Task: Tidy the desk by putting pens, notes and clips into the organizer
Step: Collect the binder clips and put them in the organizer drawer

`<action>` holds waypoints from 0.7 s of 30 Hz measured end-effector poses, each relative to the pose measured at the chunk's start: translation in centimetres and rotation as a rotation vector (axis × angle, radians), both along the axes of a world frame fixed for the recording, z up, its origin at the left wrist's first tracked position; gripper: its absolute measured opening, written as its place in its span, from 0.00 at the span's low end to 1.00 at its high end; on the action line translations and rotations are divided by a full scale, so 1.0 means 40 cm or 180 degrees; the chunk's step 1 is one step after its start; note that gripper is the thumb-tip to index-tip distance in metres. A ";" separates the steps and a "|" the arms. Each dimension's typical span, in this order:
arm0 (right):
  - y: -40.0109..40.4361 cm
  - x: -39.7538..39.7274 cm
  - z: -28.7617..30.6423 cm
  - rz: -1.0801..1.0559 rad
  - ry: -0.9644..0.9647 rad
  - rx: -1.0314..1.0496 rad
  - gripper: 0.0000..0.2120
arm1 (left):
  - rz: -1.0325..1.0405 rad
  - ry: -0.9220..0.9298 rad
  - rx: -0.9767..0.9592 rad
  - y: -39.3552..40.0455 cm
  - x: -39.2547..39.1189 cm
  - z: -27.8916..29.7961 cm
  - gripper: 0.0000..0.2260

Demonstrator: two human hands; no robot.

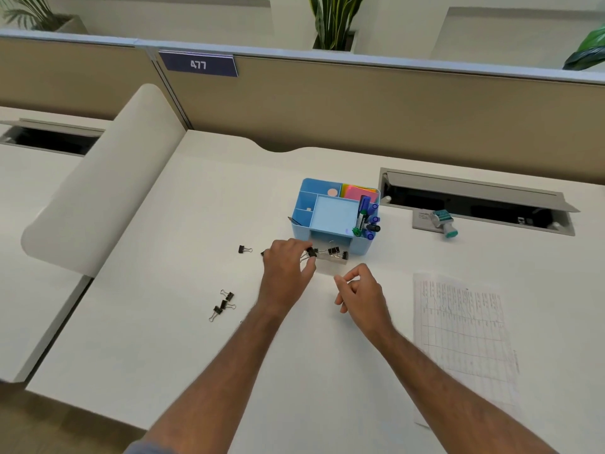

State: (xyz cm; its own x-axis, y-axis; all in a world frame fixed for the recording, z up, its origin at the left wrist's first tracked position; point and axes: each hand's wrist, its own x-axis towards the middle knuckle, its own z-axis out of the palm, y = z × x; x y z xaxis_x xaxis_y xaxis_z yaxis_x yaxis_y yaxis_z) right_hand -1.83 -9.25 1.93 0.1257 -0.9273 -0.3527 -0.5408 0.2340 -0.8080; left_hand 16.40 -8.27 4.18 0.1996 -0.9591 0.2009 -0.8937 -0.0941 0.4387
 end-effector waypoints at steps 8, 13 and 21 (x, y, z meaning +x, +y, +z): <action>0.001 -0.028 -0.023 0.0061 0.0072 0.0071 0.10 | -0.0289 0.0105 0.0311 -0.085 -0.033 0.036 0.18; 0.000 -0.038 -0.033 0.0099 0.0033 0.0132 0.10 | -0.0323 0.0184 0.0468 -0.102 -0.048 0.025 0.21; 0.010 -0.025 -0.044 0.0254 0.0058 0.0156 0.10 | -0.0053 0.0179 0.0306 -0.011 -0.001 -0.026 0.19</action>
